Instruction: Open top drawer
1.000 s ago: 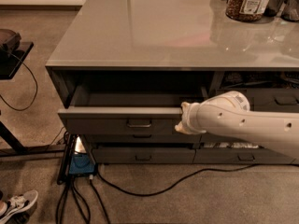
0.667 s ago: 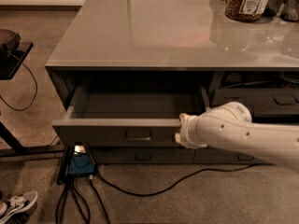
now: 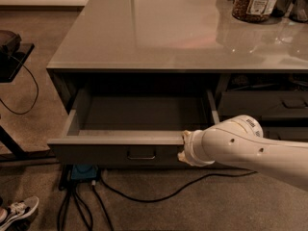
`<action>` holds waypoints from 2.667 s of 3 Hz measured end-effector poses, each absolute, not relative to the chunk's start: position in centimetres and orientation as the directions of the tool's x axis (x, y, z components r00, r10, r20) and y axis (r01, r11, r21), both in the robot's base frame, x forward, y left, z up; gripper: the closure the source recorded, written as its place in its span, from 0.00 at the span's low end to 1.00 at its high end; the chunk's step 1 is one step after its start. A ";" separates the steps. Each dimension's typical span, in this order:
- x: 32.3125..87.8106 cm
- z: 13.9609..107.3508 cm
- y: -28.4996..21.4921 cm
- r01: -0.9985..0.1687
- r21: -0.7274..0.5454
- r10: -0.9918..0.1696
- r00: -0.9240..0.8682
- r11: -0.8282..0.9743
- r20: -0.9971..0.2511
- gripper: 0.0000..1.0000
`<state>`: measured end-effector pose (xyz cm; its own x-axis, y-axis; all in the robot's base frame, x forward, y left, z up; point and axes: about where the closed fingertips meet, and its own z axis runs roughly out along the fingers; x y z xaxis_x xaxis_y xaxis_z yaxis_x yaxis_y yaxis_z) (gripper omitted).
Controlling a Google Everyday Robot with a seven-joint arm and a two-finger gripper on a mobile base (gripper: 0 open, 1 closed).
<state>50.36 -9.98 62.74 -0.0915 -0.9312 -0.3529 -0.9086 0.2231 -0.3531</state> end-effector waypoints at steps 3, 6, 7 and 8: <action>50.4 62.7 -10.0 -0.909 -0.353 -0.931 -0.091 0.223 -0.353 0.34; 49.9 63.8 -9.8 -0.904 -0.372 -0.940 -0.081 0.209 -0.332 0.00; 48.6 66.6 -9.7 -0.893 -0.408 -0.958 -0.076 0.189 -0.278 0.00; 48.0 71.1 -9.8 -0.875 -0.445 -0.970 -0.102 0.192 -0.220 0.00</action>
Offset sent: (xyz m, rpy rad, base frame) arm 0.0000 0.0000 0.0000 0.0000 0.0000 0.0000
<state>47.97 -9.76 71.11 -0.1015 -0.9702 -0.2199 -0.8746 0.1924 -0.4451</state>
